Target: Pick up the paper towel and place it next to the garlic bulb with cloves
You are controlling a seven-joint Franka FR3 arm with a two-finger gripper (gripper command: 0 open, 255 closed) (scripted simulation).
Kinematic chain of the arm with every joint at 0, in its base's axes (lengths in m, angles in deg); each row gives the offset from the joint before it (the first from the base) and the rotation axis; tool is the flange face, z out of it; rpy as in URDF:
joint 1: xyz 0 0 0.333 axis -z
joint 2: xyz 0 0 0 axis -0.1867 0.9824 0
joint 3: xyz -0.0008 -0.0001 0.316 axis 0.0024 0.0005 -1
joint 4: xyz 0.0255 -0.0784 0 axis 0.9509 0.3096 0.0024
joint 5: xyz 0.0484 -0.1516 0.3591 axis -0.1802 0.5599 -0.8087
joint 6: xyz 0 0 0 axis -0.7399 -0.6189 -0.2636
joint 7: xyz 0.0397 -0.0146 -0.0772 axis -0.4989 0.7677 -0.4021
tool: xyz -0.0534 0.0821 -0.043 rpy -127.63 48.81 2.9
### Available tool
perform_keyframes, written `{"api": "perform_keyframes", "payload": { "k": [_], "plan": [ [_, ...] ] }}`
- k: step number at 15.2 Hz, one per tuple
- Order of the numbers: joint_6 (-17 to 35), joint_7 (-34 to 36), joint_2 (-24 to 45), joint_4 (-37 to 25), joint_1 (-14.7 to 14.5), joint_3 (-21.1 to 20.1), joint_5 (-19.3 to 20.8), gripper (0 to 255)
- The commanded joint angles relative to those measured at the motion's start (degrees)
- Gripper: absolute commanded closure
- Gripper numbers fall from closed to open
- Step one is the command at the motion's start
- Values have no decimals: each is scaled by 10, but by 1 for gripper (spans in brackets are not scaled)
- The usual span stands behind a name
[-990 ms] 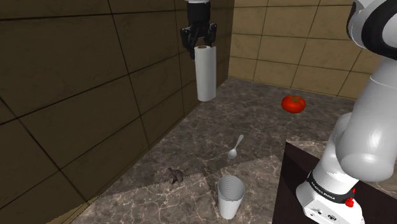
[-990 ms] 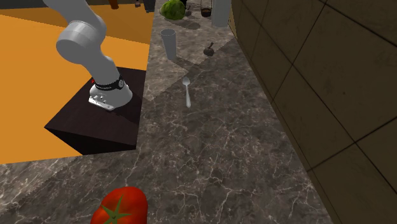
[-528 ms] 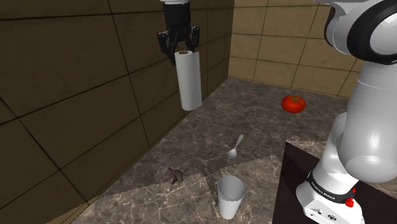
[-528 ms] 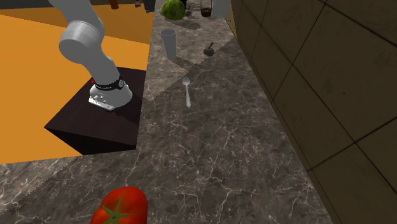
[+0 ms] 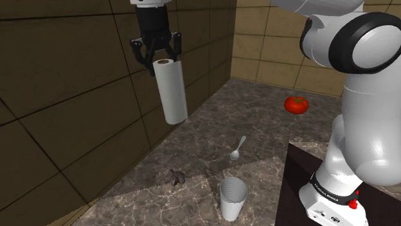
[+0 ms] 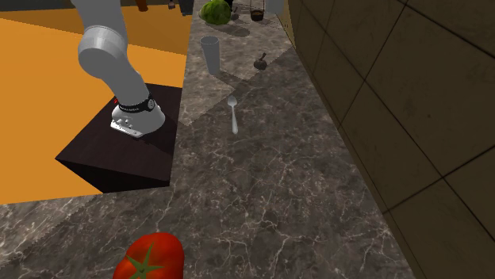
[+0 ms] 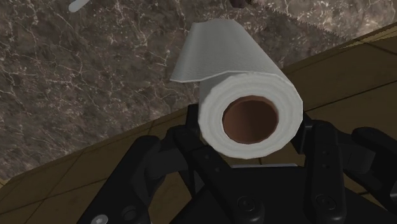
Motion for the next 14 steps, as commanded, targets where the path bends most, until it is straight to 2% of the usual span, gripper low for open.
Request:
{"api": "perform_keyframes", "payload": {
  "k": [1,14],
  "plan": [
    [17,4,-4,21,0,-1,-1,255],
    [148,8,-63,209,18,2,-18,255]
  ]
}}
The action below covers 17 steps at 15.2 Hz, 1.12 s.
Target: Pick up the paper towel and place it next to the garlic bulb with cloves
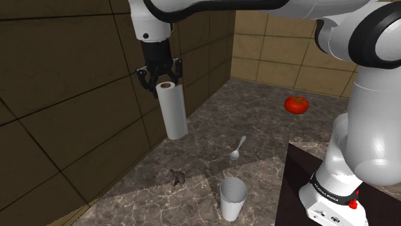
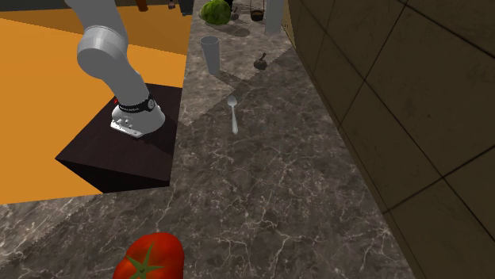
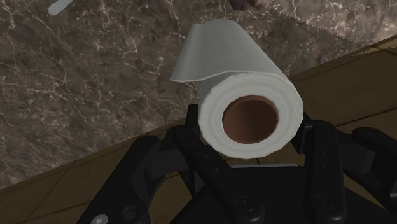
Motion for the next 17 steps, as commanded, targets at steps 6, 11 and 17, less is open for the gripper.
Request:
{"api": "perform_keyframes", "payload": {
  "k": [6,11,17],
  "plan": [
    [59,3,-14,73,4,1,-3,255],
    [99,5,-19,118,6,2,-4,255],
    [146,9,-21,166,7,3,-3,255]
  ]
}}
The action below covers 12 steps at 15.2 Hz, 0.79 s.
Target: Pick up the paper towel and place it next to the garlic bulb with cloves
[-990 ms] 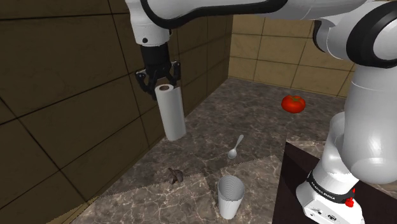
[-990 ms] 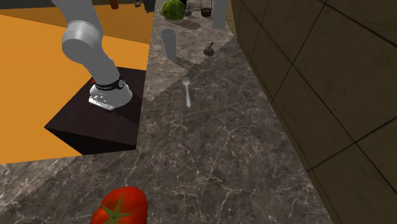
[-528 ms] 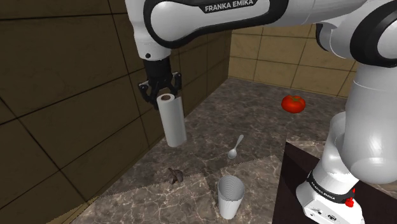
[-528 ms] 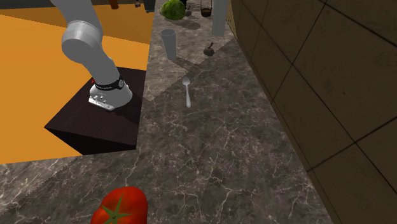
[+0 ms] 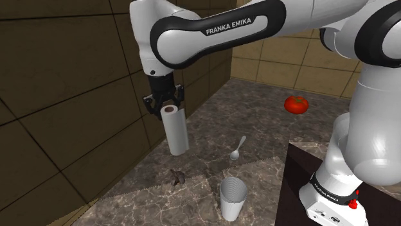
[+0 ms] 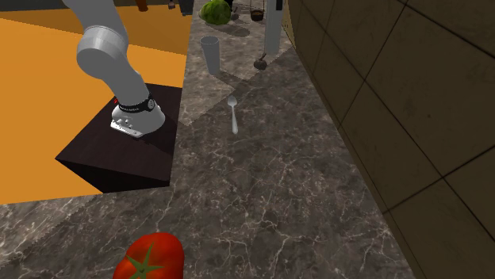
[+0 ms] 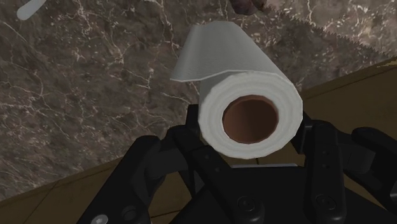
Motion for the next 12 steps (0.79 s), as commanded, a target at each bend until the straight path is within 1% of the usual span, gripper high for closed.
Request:
{"api": "perform_keyframes", "payload": {
  "k": [1,12],
  "plan": [
    [16,1,-1,16,0,0,0,255],
    [96,10,11,86,1,2,6,255]
  ]
}}
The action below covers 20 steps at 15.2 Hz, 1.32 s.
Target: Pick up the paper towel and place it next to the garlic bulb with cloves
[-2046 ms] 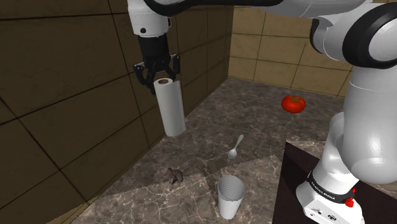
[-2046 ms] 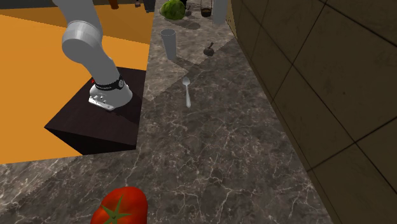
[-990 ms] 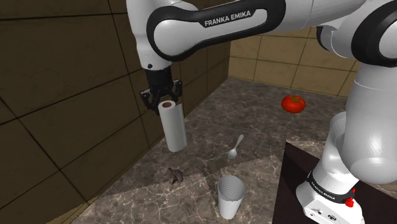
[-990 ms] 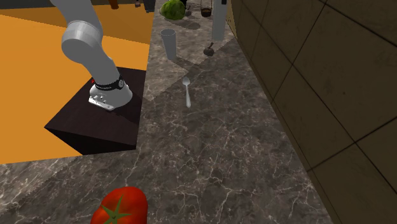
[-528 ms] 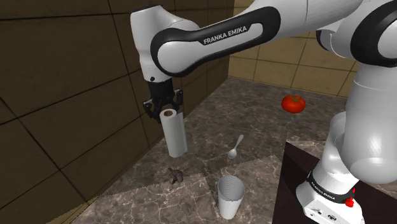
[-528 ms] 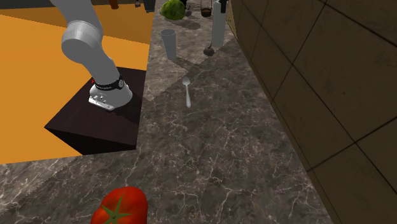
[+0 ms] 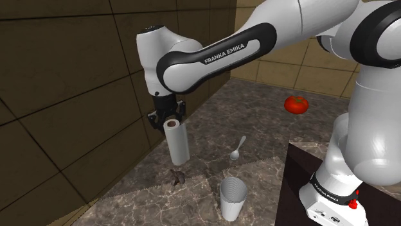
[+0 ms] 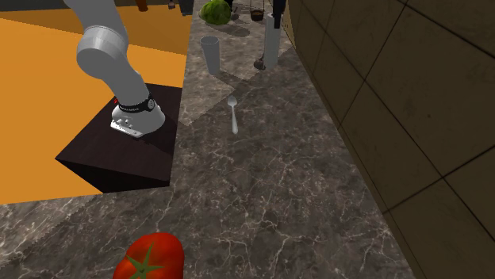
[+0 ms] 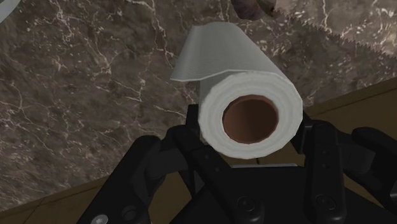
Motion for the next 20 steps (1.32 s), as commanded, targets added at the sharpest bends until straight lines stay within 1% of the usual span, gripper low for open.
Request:
{"api": "perform_keyframes", "payload": {
  "k": [1,7,15,16,20],
  "plan": [
    [15,2,2,12,0,0,1,255],
    [56,8,15,41,0,2,7,255],
    [56,8,15,41,0,2,7,255],
    [56,8,15,41,0,2,7,0],
    [56,8,15,41,0,2,7,0]
  ]
}}
